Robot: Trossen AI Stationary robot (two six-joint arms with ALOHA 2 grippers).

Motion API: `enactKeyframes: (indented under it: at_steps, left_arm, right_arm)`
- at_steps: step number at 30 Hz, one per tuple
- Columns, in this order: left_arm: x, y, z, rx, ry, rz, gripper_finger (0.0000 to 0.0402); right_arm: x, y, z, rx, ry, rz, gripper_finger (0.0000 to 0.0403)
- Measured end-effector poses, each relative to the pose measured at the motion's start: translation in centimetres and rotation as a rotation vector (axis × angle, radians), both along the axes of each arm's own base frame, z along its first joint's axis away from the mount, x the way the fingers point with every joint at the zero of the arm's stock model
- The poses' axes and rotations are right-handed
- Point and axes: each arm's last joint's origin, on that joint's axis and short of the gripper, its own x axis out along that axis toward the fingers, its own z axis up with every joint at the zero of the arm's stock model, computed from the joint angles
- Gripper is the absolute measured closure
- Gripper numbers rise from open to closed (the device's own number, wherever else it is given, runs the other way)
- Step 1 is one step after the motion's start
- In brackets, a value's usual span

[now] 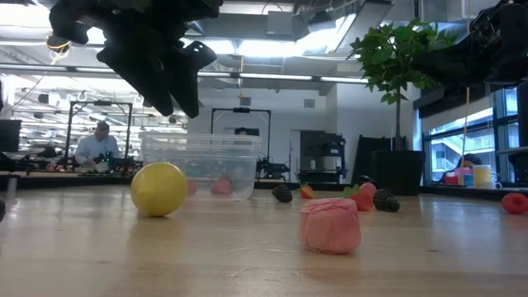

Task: Pick and placing Produce into tupperware
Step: Put the top black cherry in the transparent bin

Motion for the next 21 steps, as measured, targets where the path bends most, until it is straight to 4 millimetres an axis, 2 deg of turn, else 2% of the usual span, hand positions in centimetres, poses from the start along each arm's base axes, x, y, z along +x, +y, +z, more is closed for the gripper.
enactKeyframes:
  at_steps: [6, 10, 15, 21]
  left_arm:
    - [0.1, 0.2, 0.0, 0.008, -0.006, -0.01, 0.0195]
    - [-0.3, 0.4, -0.2, 0.053, 0.05, -0.087, 0.0195]
    - [-0.8, 0.5, -0.7, 0.078, 0.137, -0.159, 0.0195]
    - [-0.3, 0.7, -1.7, 0.078, 0.174, -0.175, 0.0195]
  right_arm:
    - [0.0, 0.0, 0.0, 0.002, 0.0, 0.0, 0.0352]
    - [0.0, 0.0, 0.0, 0.003, -0.001, 0.0, 0.0352]
    - [0.0, 0.0, 0.0, 0.004, -0.001, 0.001, 0.0352]
    - [0.0, 0.0, 0.0, 0.025, -0.006, 0.004, 0.0352]
